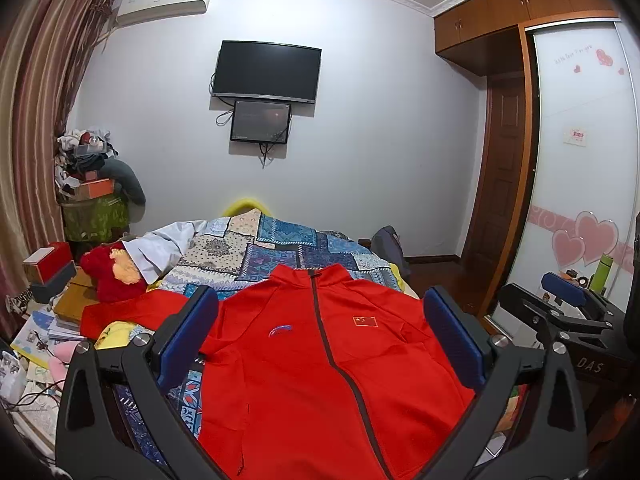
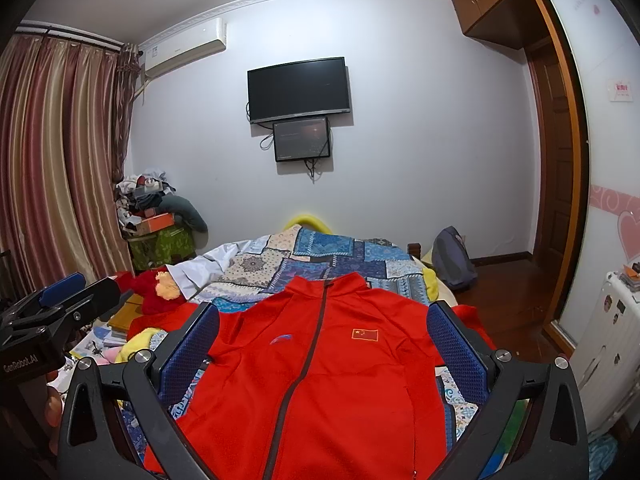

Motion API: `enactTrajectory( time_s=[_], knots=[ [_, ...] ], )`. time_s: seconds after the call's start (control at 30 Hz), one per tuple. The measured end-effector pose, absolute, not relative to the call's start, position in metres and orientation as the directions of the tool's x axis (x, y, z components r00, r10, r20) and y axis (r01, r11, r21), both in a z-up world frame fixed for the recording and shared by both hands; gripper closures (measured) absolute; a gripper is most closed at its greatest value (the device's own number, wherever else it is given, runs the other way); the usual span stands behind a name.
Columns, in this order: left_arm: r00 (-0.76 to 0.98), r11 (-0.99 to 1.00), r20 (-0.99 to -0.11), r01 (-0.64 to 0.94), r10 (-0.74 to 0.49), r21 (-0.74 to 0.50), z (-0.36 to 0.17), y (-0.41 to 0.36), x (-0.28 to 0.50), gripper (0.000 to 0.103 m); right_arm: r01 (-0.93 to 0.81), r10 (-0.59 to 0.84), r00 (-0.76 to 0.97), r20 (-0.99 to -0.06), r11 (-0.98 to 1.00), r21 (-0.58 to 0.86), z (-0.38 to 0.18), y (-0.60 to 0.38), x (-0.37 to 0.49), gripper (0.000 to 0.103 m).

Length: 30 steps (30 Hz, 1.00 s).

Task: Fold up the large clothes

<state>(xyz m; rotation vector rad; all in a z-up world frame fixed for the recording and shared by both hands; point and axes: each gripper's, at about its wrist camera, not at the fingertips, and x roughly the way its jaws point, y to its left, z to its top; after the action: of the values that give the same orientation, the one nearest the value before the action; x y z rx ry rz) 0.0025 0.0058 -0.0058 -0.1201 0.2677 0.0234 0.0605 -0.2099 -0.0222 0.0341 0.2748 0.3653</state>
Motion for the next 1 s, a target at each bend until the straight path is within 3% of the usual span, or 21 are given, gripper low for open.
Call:
enactTrajectory(
  time_s=[1.0],
  knots=[
    [0.963, 0.994, -0.27, -0.036, 0.007, -0.101, -0.0094, 0.0027, 0.0069, 0.0, -0.345, 0.356, 0.897, -0.262, 0.934, 0.087, -0.0276, -0.2134, 0.0659, 0.0]
  ],
)
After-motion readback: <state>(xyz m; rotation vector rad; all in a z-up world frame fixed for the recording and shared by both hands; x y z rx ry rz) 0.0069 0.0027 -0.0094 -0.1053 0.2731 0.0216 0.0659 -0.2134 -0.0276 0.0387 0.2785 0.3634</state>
